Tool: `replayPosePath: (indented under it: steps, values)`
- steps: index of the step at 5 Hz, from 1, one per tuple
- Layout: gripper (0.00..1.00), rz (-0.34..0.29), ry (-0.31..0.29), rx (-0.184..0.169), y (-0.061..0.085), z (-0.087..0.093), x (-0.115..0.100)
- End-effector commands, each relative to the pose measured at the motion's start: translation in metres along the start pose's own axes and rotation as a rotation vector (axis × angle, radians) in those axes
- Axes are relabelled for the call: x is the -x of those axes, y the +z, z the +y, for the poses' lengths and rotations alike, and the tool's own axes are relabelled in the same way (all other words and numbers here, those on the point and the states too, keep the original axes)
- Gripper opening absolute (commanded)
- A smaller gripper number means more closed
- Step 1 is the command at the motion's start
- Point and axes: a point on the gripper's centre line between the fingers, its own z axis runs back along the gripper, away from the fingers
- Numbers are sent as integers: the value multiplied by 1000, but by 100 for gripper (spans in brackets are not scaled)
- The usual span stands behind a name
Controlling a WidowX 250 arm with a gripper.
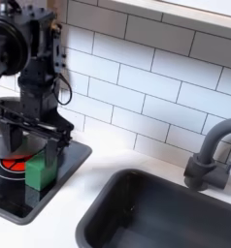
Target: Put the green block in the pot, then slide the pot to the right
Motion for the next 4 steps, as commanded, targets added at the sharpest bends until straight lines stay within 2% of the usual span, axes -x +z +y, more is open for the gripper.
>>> replayPosePath:
  steps: [1, 2, 4]
  values:
    - [100, 35, -25, 12, -16, -2, -6]
    - [100, 54, -42, 5, -22, 0, -7]
    - [100, 74, -68, 8, -32, -9, -12]
